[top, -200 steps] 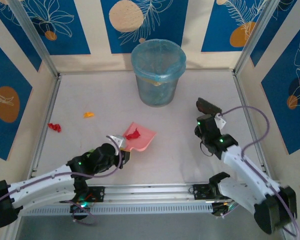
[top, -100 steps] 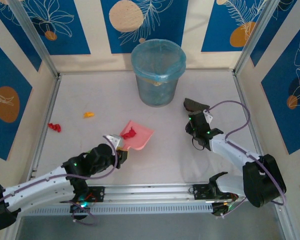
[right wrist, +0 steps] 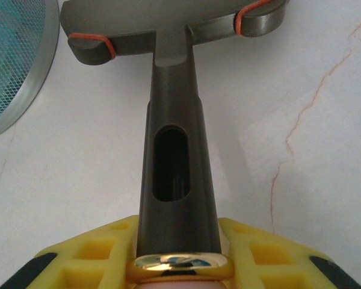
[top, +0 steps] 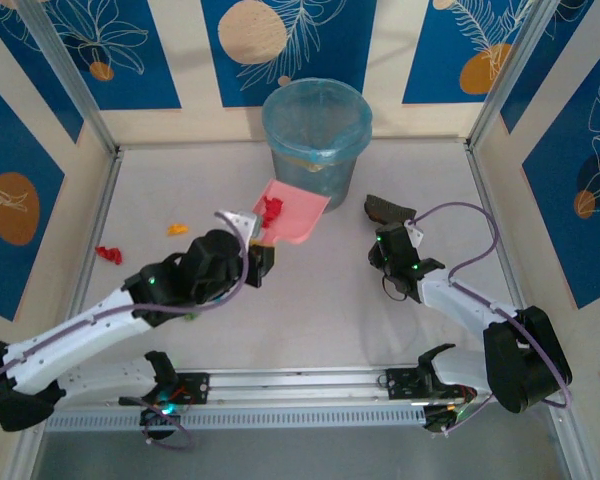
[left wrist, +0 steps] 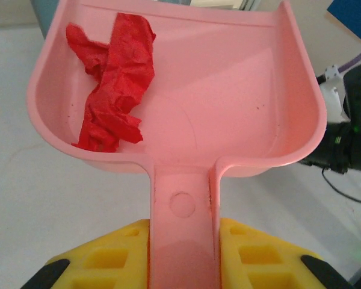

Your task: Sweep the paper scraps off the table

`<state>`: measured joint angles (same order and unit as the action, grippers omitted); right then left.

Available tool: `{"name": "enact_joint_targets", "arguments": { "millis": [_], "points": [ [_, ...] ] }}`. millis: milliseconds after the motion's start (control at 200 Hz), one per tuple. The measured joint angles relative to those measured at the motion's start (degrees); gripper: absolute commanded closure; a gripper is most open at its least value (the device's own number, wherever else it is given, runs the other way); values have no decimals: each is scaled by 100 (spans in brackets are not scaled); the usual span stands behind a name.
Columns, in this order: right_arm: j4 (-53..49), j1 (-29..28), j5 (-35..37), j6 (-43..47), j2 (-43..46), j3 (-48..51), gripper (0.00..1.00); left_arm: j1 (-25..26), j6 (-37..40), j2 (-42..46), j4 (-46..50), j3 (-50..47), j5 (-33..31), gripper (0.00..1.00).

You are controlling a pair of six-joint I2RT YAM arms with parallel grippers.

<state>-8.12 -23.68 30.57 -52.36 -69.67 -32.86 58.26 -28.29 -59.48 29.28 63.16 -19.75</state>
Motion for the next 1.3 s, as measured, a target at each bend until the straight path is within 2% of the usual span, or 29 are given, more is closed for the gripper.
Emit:
{"name": "enact_joint_targets", "arguments": {
  "millis": [285,455,625,775,885,1035,1190,1300],
  "points": [
    [2,-11,2,-17,0,0,100,-142,328,-1908,785,2968,0,100],
    [39,-31,0,-17,-44,0,100,-487,439,-2892,1303,4684,192,100],
    [107,-37,0,-15,-136,0,100,-1008,417,-3888,1921,6441,754,100],
    [136,-44,4,-11,-184,0,100,-1576,98,-4736,2225,7663,1620,100],
    [153,-66,7,7,-249,0,100,-1961,-289,-5283,2214,8144,2356,100],
    [173,-85,7,50,-306,-2,100,-2358,-1047,-5886,1851,8209,3355,100],
    [173,-96,9,92,-330,-15,100,-2544,-1676,-6306,1449,8205,3950,100],
    [173,-96,15,118,-330,-15,100,-2640,-2448,-6347,743,7919,4461,100]
  ]
}}
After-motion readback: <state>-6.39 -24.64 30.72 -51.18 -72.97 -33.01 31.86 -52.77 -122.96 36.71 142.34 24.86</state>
